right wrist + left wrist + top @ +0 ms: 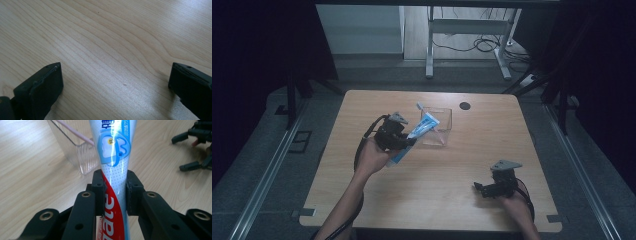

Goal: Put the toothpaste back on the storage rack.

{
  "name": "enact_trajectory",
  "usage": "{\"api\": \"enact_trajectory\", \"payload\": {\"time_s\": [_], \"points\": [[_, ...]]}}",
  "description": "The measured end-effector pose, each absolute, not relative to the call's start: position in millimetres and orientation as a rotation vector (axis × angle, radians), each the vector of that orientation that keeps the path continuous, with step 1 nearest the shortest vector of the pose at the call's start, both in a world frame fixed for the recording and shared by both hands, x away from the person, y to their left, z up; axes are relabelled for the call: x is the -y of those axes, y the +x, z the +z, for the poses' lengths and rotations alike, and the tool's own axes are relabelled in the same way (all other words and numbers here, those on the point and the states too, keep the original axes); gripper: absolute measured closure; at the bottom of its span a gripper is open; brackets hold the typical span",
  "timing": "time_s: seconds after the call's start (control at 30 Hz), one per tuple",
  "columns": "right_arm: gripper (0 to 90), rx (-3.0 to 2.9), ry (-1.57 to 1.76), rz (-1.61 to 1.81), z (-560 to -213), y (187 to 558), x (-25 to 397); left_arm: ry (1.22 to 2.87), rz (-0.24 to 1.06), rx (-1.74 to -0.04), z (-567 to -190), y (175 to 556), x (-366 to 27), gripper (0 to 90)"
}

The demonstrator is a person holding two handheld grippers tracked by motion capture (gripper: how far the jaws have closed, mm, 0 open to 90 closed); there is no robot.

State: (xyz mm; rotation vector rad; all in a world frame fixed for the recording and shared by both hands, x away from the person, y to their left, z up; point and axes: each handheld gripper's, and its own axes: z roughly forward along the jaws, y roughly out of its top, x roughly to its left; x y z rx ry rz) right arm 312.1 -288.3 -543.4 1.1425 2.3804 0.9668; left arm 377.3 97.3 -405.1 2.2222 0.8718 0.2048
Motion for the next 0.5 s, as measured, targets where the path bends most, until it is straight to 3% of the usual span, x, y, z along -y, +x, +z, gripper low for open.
{"api": "enact_trajectory", "payload": {"time_s": [0.5], "points": [[0.0,-2.379,1.142,0.969,-543,312,288,2.136,0.231,-0.865,-389,396,-86,73.8]]}}
